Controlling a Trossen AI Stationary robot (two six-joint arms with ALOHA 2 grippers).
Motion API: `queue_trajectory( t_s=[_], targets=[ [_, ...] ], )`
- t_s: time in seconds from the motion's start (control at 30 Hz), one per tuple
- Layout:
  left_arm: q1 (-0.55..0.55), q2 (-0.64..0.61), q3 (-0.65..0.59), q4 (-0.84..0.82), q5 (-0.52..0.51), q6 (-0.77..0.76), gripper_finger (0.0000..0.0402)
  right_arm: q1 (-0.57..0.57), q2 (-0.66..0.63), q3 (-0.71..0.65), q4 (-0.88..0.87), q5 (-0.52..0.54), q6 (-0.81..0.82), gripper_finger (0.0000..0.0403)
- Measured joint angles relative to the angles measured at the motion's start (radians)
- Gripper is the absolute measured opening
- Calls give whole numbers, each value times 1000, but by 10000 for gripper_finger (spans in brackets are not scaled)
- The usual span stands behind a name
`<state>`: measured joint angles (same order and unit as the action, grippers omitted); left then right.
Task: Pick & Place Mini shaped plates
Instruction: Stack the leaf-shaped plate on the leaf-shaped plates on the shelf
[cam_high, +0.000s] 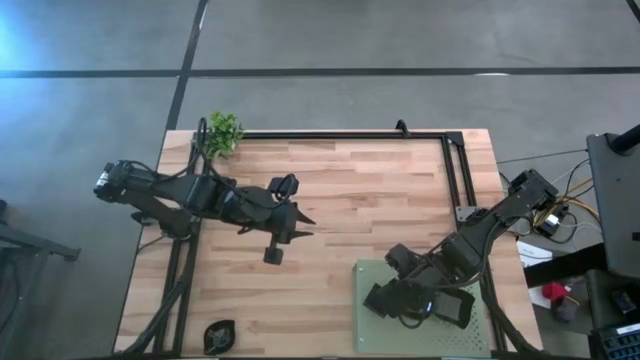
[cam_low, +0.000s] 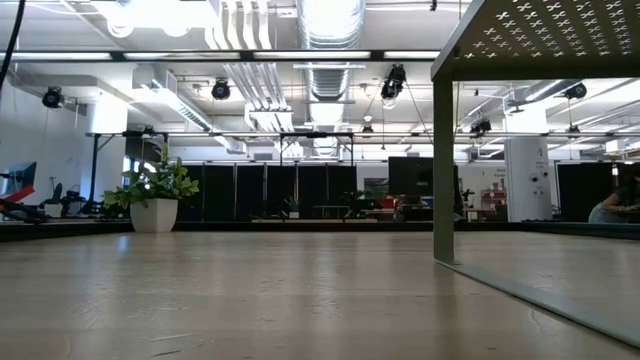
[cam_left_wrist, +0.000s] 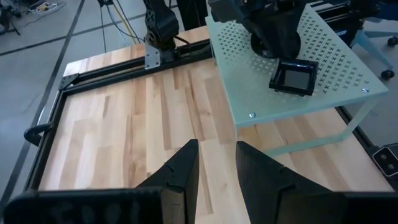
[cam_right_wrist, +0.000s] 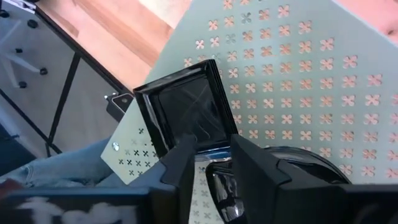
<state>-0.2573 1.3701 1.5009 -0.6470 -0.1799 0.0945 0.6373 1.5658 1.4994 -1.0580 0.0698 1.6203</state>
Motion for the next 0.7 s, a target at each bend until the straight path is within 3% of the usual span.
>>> queue_trajectory(
  t_s=[0.2, 0.47, 0.7],
  targets=[
    [0, 0, 1, -47, 0, -33, 101, -1, -7, 30, -1, -30, -23, 121],
    [0, -2, 1, -300, 9, -142, 101, -11, -66, 69, -2, -33, -134, 117],
    [-11, -2, -12, -537, 104, -356, 101, -55, -134, 76, -2, 86, -370, 103]
  ],
)
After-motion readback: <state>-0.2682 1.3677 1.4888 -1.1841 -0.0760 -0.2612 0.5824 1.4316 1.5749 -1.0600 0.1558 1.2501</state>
